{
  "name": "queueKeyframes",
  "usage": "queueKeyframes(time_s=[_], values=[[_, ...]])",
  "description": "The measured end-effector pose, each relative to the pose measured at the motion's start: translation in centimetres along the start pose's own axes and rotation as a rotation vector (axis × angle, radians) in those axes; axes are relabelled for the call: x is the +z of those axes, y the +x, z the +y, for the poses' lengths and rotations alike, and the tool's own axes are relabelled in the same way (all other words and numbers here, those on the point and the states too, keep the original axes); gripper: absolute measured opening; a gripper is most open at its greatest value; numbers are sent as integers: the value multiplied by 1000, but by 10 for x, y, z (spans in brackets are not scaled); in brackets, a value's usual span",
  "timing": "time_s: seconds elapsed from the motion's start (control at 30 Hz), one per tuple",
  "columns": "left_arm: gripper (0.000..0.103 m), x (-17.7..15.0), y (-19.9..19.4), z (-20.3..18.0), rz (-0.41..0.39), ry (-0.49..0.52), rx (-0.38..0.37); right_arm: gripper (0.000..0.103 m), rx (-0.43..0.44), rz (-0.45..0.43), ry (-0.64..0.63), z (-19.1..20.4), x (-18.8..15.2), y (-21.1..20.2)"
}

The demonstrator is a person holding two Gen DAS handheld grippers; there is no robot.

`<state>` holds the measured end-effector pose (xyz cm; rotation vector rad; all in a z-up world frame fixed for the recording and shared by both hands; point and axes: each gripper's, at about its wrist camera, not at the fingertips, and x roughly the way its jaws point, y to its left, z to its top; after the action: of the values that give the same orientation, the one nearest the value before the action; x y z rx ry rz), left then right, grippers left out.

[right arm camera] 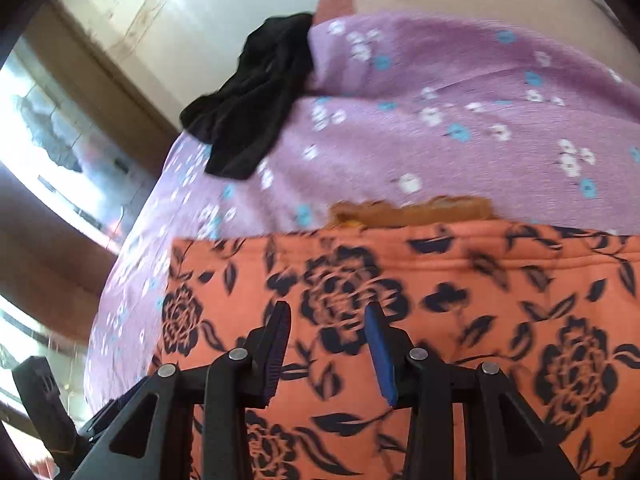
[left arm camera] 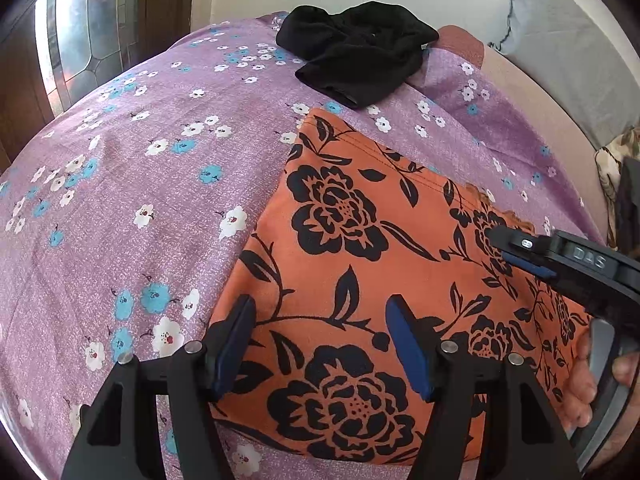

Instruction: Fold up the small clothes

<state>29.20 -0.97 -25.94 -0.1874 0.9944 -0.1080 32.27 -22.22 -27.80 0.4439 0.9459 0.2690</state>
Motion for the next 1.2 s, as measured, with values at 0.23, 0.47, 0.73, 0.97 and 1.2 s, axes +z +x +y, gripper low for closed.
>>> queueKeyframes(time_s=[0.23,0.47,0.73,0.97,1.2], values=[[68,-8,5,-10,-4,140,79,45,-38,43,118,2,12,33],[68,-10,-12,-19,-63,130,69,53,-95,-57,133,-34,-42,-63],[68,-24,-21,-43,-110,199,91,55,-266,-58,231,-108,-135,-121],[68,-40,-19,-66,-125,288,105,67,-188,-85,265,-121,-143,-122],[68,-37,-19,-76,-153,302,111,73,-216,-66,220,-114,-139,-115]])
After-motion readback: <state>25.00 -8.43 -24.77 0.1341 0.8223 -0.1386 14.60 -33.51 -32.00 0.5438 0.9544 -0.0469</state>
